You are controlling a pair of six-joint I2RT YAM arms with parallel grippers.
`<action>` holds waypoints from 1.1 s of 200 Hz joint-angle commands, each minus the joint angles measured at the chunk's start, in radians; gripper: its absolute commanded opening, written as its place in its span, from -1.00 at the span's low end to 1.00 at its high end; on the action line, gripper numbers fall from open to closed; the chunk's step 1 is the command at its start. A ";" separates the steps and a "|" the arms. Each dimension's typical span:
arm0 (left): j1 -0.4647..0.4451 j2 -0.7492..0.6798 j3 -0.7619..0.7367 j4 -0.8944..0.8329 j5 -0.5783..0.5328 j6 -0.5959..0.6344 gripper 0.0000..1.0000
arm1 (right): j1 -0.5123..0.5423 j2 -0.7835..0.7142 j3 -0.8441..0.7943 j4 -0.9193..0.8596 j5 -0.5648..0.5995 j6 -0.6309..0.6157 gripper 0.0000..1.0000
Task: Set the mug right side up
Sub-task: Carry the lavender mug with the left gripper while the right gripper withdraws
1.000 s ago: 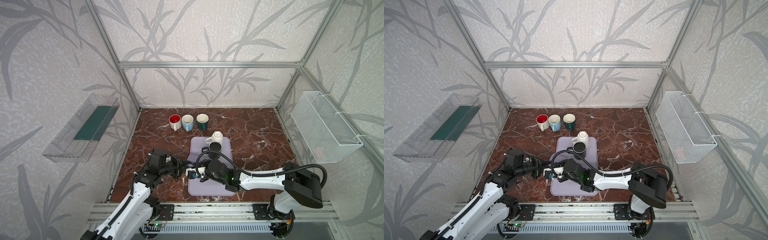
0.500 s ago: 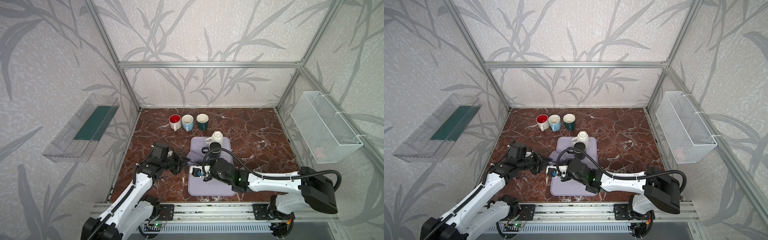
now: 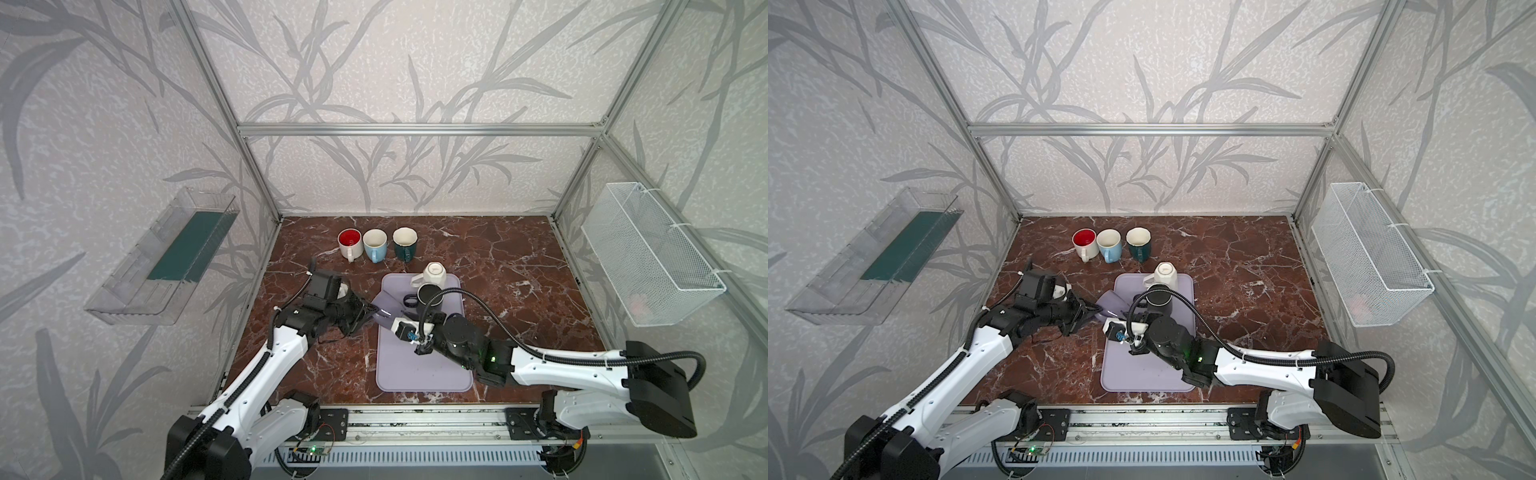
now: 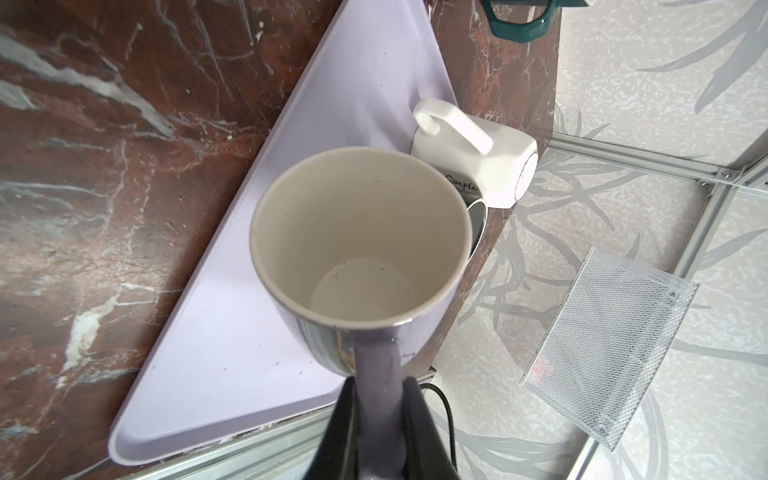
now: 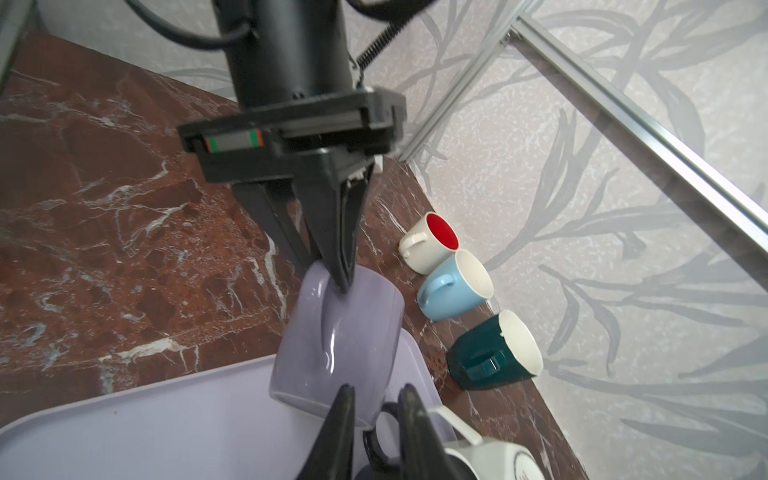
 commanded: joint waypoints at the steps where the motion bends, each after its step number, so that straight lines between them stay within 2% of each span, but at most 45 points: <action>1: -0.004 0.001 0.053 -0.056 -0.029 0.123 -1.00 | -0.038 -0.043 0.030 -0.031 0.066 0.070 -0.57; 68: -0.015 0.012 0.122 -0.156 -0.170 0.284 -1.00 | -0.120 -0.121 0.026 -0.074 0.073 0.120 -0.57; 141: -0.038 0.023 0.168 -0.221 -0.302 0.378 -1.00 | -0.164 -0.152 0.018 -0.085 0.079 0.135 -0.57; 220: -0.055 0.028 0.179 -0.268 -0.520 0.466 -1.00 | -0.182 -0.179 0.014 -0.094 0.087 0.145 -0.58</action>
